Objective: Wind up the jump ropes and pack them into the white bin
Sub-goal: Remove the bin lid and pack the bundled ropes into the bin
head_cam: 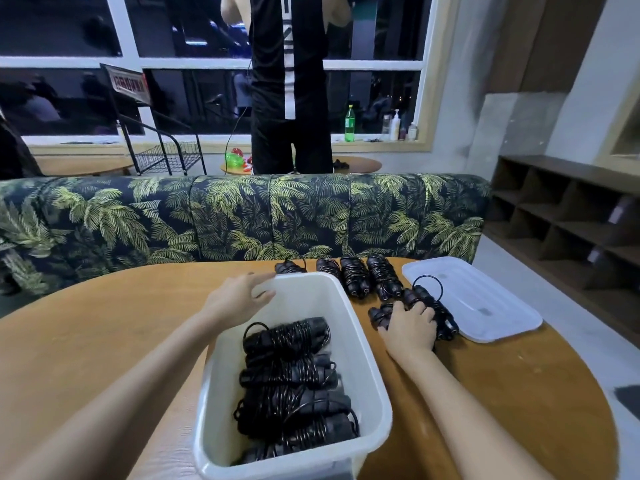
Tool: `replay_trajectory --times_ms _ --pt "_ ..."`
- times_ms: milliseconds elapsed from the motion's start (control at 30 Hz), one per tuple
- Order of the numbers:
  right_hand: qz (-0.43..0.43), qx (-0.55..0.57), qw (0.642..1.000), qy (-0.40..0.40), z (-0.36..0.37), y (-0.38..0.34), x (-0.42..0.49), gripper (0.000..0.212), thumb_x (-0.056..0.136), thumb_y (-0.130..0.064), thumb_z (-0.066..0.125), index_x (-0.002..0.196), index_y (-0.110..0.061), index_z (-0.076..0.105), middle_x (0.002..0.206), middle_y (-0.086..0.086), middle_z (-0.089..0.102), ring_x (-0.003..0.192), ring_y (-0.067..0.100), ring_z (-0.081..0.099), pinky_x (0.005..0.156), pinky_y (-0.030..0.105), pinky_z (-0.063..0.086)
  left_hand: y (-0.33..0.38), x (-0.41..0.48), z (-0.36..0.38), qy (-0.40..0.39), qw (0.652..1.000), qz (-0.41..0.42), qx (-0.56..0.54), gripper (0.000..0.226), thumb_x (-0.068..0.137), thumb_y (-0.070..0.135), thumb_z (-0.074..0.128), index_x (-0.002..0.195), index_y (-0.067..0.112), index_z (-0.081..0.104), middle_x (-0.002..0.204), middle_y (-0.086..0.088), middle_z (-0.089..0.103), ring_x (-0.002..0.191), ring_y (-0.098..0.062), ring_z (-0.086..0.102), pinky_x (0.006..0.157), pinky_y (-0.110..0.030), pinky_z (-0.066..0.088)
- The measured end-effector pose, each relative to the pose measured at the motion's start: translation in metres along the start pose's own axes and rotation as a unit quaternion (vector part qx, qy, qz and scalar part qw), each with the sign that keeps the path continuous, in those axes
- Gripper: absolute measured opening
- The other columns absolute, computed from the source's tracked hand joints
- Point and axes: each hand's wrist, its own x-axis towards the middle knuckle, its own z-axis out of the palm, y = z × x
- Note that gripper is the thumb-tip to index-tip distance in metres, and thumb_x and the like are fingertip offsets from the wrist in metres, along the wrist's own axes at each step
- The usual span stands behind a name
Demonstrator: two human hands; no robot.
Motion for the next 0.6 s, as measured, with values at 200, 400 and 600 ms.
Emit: replay_trajectory --times_ms 200,400,600 --pt "-0.029 0.141 0.989 -0.017 -0.017 0.011 0.002 0.057 0.082 -0.043 0.067 0.118 -0.012 0.036 0.111 0.01 0.064 0.102 0.032 0.062 0.074 0.035 0.045 0.017 0.0 0.01 0.001 1.0 0.015 -0.005 0.043 0.099 0.038 0.045 0.141 0.035 0.043 0.138 -0.001 0.053 0.089 -0.02 0.059 0.085 -0.036 0.052" --pt "-0.106 0.392 0.908 0.103 -0.121 0.006 -0.001 0.074 0.074 -0.037 0.079 0.128 -0.019 0.033 0.116 0.004 0.066 0.096 0.027 0.061 0.078 0.037 0.048 0.023 0.008 0.001 0.015 0.995 -0.033 -0.09 0.037 0.102 0.033 0.04 0.128 0.016 0.06 0.111 -0.004 0.067 0.1 -0.028 0.065 0.081 -0.034 0.049" --pt "-0.403 0.34 0.845 -0.087 -0.157 -0.058 -0.044 0.074 0.067 -0.033 0.084 0.13 -0.032 0.045 0.121 -0.006 0.064 0.109 0.012 0.061 0.098 0.035 0.048 0.021 0.008 -0.018 -0.009 0.922 -0.103 -0.373 0.065 0.101 0.05 0.029 0.095 0.001 0.071 0.095 -0.004 0.07 0.093 -0.018 0.06 0.096 -0.033 0.043"
